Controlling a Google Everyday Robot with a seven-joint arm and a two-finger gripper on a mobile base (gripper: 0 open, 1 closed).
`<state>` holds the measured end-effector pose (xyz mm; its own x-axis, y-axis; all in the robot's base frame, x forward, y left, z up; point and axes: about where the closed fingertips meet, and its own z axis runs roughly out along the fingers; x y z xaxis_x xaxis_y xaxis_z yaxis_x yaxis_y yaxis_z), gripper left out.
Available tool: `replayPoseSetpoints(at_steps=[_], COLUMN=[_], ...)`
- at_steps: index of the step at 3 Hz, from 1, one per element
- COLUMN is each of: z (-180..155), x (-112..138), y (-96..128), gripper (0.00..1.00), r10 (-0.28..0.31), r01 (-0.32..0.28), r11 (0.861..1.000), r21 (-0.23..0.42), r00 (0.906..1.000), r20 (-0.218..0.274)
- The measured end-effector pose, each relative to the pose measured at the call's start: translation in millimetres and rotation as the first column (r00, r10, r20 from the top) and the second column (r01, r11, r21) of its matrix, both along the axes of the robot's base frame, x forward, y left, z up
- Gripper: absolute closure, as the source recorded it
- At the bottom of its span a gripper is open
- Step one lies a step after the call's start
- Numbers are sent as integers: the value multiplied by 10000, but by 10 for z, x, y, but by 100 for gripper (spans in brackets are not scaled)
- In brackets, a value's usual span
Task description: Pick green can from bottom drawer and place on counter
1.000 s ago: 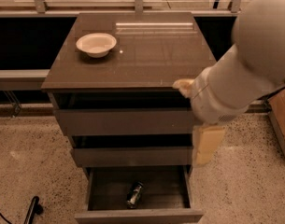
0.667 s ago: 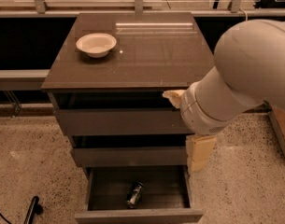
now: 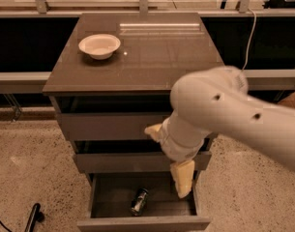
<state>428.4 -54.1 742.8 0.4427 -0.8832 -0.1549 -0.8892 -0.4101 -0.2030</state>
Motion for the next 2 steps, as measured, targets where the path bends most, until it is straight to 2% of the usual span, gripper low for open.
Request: replayPoseSetpoints(at_steps=[1,2], z=[-742,-769], x=[-47,50], y=[334,416], gripper=[0,0], r10=[2135,2343], r01=[-2144,-2389], r11=[9755,9684], r21=[490,711], r00=[9767,9698], r20=[213,679])
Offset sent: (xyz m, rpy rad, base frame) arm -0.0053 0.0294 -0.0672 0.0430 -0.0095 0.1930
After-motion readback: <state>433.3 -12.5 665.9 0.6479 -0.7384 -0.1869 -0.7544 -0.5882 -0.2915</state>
